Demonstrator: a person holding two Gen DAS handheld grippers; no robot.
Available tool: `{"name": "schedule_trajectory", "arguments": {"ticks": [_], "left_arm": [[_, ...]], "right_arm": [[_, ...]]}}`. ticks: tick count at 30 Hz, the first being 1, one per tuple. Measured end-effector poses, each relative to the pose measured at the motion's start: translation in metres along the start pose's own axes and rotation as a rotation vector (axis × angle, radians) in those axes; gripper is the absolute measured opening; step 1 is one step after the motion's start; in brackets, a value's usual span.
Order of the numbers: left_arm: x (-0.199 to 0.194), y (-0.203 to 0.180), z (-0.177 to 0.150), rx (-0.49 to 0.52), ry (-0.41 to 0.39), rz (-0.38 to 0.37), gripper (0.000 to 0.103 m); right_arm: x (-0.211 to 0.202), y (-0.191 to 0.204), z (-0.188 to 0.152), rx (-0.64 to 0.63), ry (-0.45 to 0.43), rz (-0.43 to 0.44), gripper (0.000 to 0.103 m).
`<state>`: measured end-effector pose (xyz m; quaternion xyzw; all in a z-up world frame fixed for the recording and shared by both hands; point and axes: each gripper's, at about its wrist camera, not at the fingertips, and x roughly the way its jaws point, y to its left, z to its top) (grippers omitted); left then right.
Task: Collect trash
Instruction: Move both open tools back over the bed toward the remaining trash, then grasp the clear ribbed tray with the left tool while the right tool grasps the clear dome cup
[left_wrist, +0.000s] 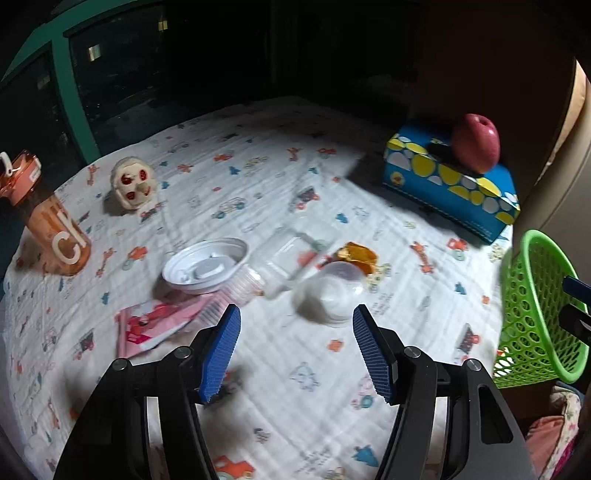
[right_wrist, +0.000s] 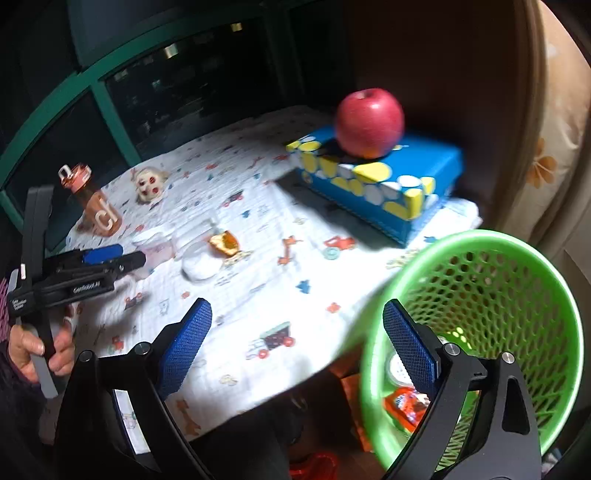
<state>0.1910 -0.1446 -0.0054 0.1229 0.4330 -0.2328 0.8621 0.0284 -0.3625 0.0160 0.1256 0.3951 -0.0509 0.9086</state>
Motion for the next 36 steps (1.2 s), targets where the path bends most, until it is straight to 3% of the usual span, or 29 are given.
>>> {"name": "schedule_trajectory", "arguments": {"ticks": [7,22,28,36], "left_arm": [[0.024,0.044,-0.010,-0.009,0.037,0.058,0.053],[0.056,0.049,-0.016,0.075,0.061,0.079,0.036],[0.051,0.050,-0.015,0.063,0.048,0.043,0.034],[0.032,0.055,-0.016,-0.018,0.041,-0.098,0.034]], "right_arm": [[0.027,0.034,0.004,-0.059,0.048,0.040,0.093],[0.095,0.072,0.009,-0.110,0.153,0.116,0.085],[0.118,0.081,0.018,-0.125,0.158,0.133,0.081],[0.137,0.073,0.041,-0.081,0.146,0.127,0.074]]}}
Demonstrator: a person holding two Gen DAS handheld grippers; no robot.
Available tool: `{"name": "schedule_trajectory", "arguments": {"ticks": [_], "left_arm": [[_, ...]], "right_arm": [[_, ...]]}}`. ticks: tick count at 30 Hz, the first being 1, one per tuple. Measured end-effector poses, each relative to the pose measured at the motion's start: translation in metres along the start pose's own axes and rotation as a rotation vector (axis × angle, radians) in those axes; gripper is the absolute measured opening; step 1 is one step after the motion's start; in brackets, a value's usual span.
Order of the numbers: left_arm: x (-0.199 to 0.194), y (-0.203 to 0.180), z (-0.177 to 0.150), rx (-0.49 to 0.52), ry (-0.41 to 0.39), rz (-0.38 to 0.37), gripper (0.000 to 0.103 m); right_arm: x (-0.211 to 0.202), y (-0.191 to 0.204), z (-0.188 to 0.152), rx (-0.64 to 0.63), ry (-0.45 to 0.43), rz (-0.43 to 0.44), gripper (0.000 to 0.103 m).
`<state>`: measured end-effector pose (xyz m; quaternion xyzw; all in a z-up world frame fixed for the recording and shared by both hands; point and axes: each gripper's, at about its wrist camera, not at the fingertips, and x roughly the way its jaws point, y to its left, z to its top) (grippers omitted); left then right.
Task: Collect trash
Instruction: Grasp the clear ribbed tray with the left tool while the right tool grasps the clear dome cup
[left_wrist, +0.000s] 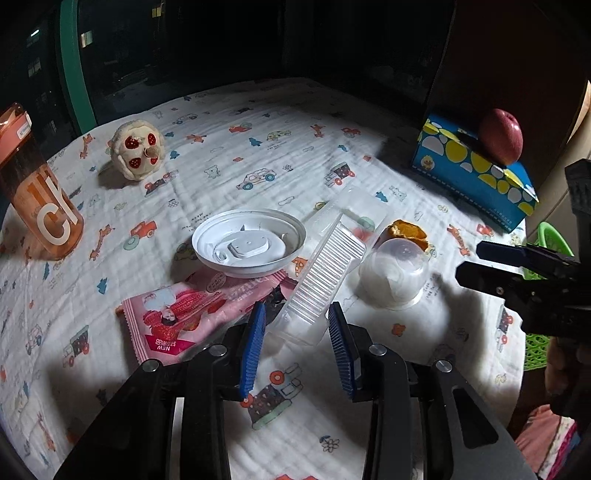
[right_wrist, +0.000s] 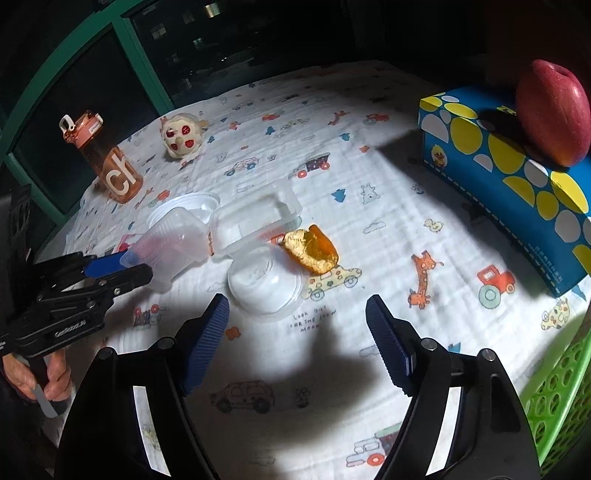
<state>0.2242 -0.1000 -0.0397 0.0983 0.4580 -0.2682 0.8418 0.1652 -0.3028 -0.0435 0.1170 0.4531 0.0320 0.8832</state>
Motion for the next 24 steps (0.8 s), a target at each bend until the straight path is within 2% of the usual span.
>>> {"name": "schedule_trajectory", "arguments": {"ticks": [8,13,20,22,24], "left_arm": [[-0.018,0.011,0.001,-0.082,-0.008,-0.084,0.034],[-0.031,0.017,0.001,-0.097,-0.030,-0.081,0.034],[-0.042,0.025,0.001,-0.126,-0.044,-0.105,0.034],[-0.044,0.025,0.001,-0.125,-0.048,-0.105,0.034],[-0.045,0.023,0.001,-0.120,-0.048,-0.101,0.034]], "right_arm": [[0.009,0.014,0.000,-0.025,0.028,0.059,0.071],[0.029,0.028,-0.002,-0.039,0.059,0.081,0.071],[0.054,0.037,0.006,-0.062,0.075,0.030,0.071],[0.058,0.037,0.006,-0.064,0.078,0.022,0.068],[0.058,0.038,0.006,-0.072,0.075,0.004,0.057]]}}
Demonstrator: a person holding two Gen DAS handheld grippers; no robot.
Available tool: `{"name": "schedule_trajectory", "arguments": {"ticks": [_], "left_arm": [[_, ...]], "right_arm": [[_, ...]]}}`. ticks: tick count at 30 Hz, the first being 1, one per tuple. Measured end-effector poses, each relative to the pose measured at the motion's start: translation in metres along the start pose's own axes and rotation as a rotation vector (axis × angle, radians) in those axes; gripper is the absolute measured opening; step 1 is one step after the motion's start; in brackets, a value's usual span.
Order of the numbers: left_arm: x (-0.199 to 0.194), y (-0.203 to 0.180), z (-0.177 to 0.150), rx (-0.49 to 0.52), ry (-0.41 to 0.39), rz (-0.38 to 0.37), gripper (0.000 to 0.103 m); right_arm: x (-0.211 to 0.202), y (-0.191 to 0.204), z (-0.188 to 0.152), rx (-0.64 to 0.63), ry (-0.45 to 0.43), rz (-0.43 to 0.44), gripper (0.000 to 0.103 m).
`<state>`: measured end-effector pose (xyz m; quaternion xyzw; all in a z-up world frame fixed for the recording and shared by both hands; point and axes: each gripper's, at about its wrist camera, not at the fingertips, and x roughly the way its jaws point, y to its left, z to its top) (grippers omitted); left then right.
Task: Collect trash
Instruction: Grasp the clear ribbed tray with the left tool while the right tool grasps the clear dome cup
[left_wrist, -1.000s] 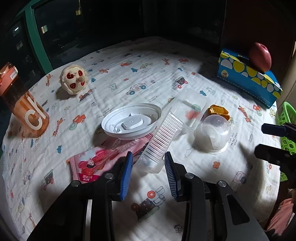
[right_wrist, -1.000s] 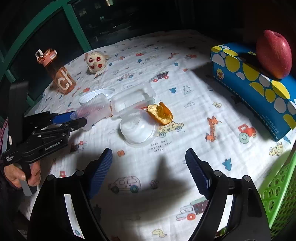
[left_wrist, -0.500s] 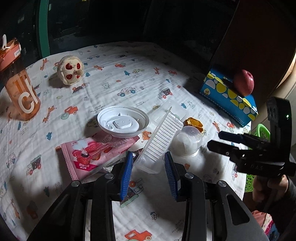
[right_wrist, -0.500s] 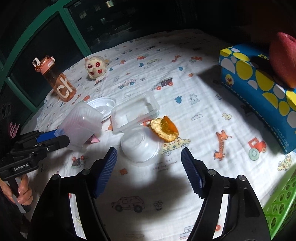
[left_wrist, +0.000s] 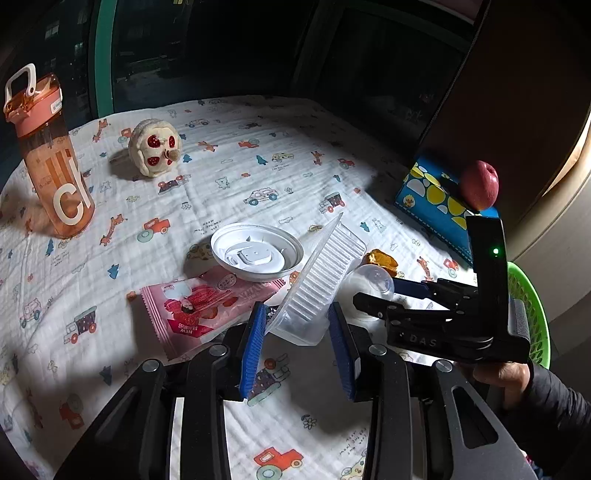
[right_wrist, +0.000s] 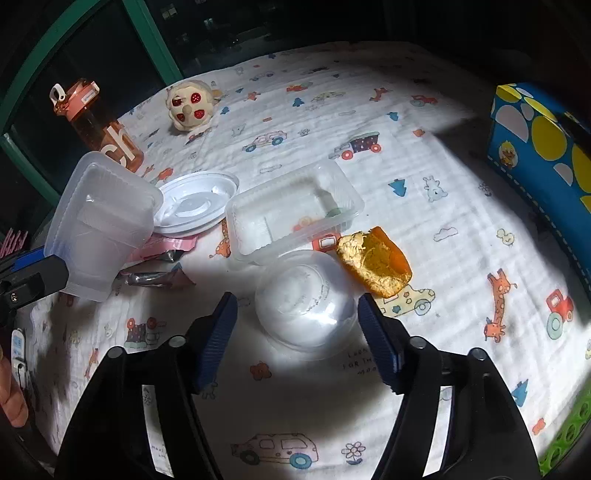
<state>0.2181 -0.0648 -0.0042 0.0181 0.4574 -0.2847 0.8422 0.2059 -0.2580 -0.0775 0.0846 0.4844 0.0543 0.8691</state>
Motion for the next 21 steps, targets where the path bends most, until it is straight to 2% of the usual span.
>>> {"name": "schedule_trajectory", "arguments": {"ticks": [8,21], "left_arm": [[-0.003,-0.014,-0.002,0.017,0.003,-0.009,0.034],[-0.003,-0.081,-0.008,0.111,0.010,-0.080,0.034]], "right_arm": [[-0.037,-0.004,-0.019,0.008,-0.027,0.033,0.057],[-0.119,-0.035,-0.068,0.081,-0.092,0.014,0.057]]}}
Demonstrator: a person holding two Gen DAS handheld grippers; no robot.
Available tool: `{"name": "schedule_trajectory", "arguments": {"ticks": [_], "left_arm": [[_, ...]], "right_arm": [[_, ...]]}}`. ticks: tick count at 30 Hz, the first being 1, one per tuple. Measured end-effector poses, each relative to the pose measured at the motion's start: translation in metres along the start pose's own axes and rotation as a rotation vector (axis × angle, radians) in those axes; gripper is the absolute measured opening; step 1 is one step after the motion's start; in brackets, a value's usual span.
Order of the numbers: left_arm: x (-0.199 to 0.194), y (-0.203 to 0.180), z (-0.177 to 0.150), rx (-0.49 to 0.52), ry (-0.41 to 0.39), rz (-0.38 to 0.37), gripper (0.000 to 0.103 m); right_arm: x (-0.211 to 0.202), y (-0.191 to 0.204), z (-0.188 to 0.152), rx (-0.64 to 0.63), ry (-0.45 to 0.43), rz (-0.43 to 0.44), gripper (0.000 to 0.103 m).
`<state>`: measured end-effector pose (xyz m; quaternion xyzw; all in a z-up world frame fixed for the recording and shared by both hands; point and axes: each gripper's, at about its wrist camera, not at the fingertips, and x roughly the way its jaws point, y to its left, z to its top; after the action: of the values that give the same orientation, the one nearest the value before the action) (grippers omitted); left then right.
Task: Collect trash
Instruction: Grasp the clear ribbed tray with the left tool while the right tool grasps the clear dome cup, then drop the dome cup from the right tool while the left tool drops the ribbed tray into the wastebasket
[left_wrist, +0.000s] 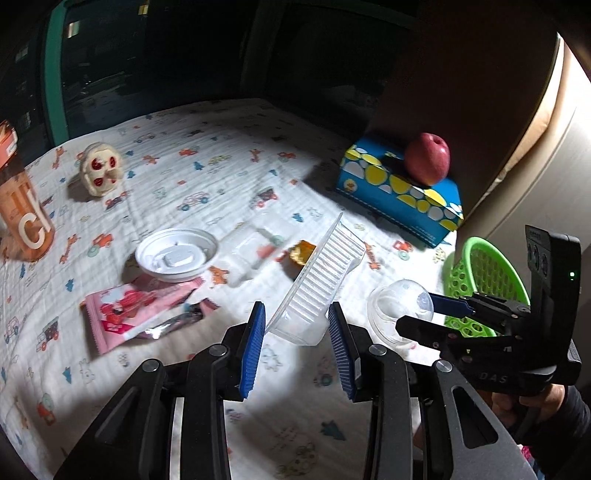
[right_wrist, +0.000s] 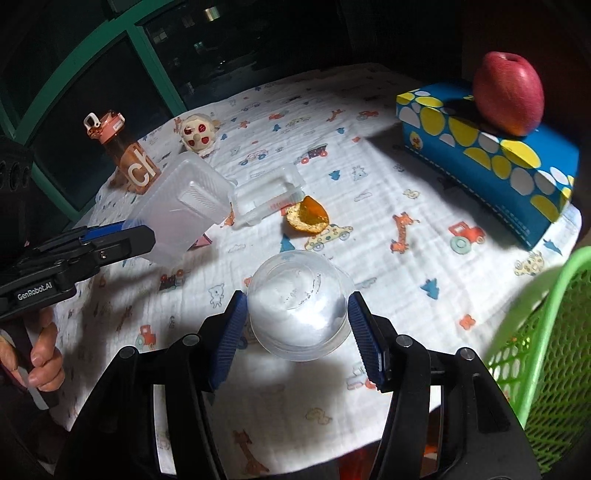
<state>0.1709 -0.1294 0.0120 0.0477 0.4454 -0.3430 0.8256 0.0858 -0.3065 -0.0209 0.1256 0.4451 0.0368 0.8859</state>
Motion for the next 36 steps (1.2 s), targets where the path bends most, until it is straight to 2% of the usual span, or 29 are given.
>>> {"name": "schedule_trajectory", "arguments": {"ticks": [12,18,28,36], "left_arm": [[0.006,-0.060,0.006,0.090,0.003,-0.058,0.034],[0.010,-0.095,0.012,0.144,0.008,-0.103,0.034],[0.025,-0.162,0.021,0.241,0.022,-0.181,0.034],[0.040,-0.211,0.018,0.317,0.060,-0.224,0.034]], "right_arm": [[-0.071,-0.045,-0.025,0.090,-0.108,-0.051,0.057],[-0.105,-0.082,-0.041,0.172,-0.162,-0.123,0.057],[-0.137,-0.159,-0.076,0.329,-0.179,-0.277,0.057],[-0.148,-0.197,-0.096,0.421,-0.178,-0.349,0.058]]}}
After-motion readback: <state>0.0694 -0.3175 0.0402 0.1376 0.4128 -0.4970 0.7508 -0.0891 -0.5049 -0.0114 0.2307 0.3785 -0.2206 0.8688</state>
